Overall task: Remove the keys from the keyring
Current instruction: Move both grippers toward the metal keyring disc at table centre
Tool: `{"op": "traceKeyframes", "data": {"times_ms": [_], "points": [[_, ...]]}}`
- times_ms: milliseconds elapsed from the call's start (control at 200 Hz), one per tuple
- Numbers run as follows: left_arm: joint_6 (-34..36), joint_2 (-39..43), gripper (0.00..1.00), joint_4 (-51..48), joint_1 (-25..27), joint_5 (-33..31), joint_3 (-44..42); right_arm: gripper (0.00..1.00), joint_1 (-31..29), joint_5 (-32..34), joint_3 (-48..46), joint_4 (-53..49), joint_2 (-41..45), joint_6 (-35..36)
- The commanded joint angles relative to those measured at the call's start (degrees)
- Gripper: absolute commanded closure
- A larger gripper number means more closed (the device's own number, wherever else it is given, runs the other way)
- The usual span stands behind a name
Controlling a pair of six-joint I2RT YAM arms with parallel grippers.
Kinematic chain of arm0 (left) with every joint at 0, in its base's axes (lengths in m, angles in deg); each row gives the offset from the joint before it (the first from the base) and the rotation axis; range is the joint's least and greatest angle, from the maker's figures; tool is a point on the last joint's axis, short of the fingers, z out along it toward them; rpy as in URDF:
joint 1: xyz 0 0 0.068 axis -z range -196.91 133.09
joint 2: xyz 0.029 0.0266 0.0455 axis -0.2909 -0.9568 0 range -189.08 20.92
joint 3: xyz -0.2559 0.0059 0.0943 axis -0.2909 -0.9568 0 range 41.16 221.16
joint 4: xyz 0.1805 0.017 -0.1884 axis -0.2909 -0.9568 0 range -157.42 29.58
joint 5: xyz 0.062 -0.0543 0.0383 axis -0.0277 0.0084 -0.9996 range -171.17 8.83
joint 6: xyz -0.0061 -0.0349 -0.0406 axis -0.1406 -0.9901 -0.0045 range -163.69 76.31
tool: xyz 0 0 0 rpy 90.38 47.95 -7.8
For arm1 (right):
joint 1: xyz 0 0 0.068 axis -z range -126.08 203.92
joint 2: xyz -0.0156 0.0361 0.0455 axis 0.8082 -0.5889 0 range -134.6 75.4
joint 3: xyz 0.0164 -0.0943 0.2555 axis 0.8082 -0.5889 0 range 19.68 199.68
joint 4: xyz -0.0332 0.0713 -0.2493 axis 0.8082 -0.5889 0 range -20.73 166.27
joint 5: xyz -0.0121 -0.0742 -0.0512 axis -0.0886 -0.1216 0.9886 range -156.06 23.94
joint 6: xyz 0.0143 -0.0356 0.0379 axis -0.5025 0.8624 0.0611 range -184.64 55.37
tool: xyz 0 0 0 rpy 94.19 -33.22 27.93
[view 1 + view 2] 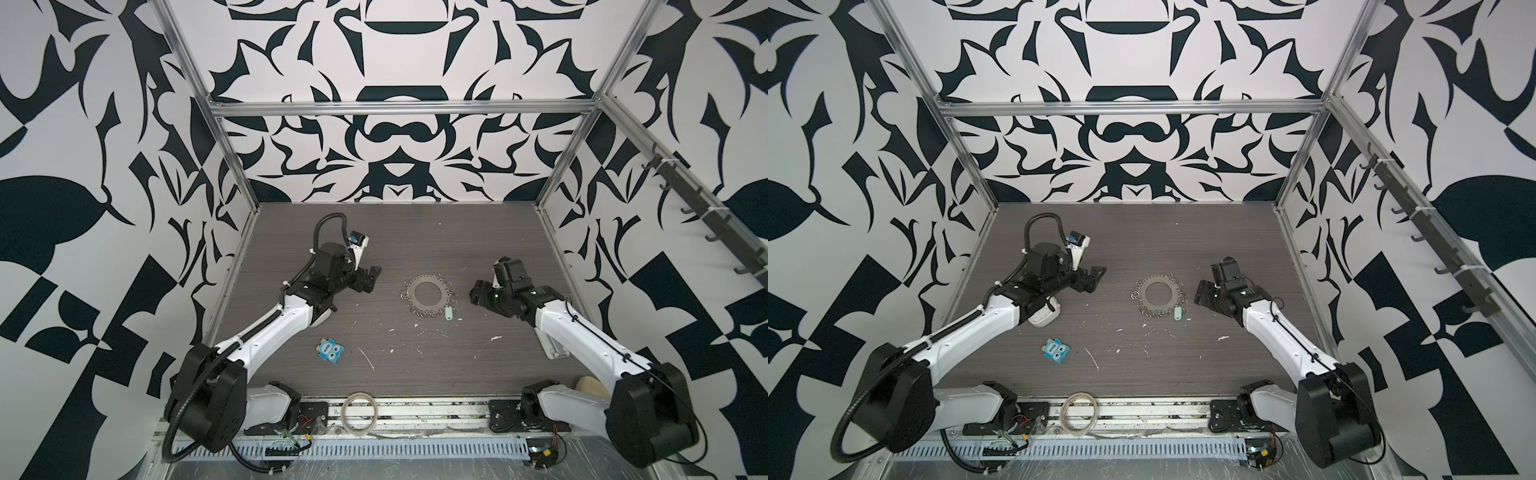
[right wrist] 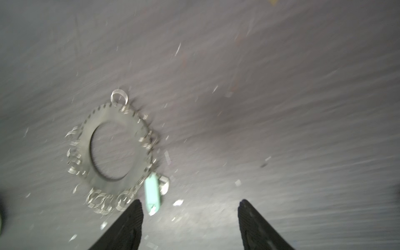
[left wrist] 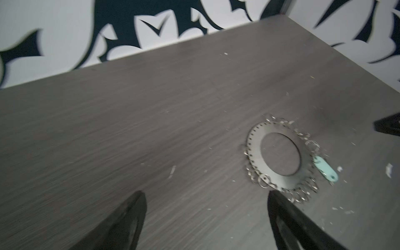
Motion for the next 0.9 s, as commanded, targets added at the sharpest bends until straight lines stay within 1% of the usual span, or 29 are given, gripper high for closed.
{"op": "traceKeyframes", "data": {"times_ms": [0, 55, 100, 125, 155, 215, 260, 330, 345, 375, 475, 595, 735, 895], "points": [[5.68, -3.62, 0.11, 4.97, 2.14, 10.45, -1.22, 0.31, -2.46, -7.06, 0.60, 1.71, -1.36, -12.69], [8.64, -5.86, 0.13, 7.51, 3.43, 14.23, -1.35, 0.32, -3.08, -8.45, 0.54, 3.91, -2.44, -16.91], [10.84, -7.75, 0.13, 9.80, 4.53, 16.46, -1.31, 0.33, -3.40, -8.23, 0.45, 5.30, -3.23, -22.11], [11.65, -8.90, 0.13, 10.95, 5.08, 17.25, -1.18, 0.36, -3.62, -7.40, 0.39, 5.74, -3.44, -25.30], [12.55, -10.29, 0.13, 12.09, 5.53, 18.74, -0.84, 0.41, -3.84, -6.37, 0.15, 6.12, -3.64, -29.59], [13.47, -13.08, 0.14, 13.30, 6.24, 20.73, 0.45, 0.44, -4.33, -4.70, -0.80, 8.12, -3.50, -36.18], [14.00, -15.02, 0.14, 13.86, 6.62, 22.04, 1.48, 0.49, -4.63, -3.09, -1.57, 9.22, -3.01, -40.84], [15.54, -17.82, 0.14, 14.40, 7.23, 22.96, 2.86, 0.56, -5.01, -0.83, -2.82, 11.00, -2.34, -46.69], [15.82, -18.35, 0.18, 14.56, 7.34, 23.19, 3.16, 0.57, -5.00, -0.53, -2.96, 11.19, -2.33, -47.53], [16.40, -19.36, 0.19, 14.91, 7.58, 23.41, 3.67, 0.57, -5.00, -0.13, -2.98, 11.26, -2.41, -49.25], [17.17, -22.58, 0.22, 16.70, 8.12, 23.99, 5.07, 0.61, -5.00, -0.49, -1.93, 11.18, -4.04, -51.23], [18.33, -25.91, 0.24, 18.02, 8.92, 24.86, 7.04, 0.65, -5.17, -2.15, -0.55, 11.79, -7.03, -51.46], [20.12, -28.63, 0.27, 17.95, 9.48, 25.47, 8.87, 0.66, -5.86, -3.54, -0.32, 15.24, -9.87, -52.94], [22.22, -30.50, 0.29, 16.91, 9.74, 25.84, 10.44, 0.66, -6.65, -4.76, 0.55, 16.55, -12.43, -53.97]]}}
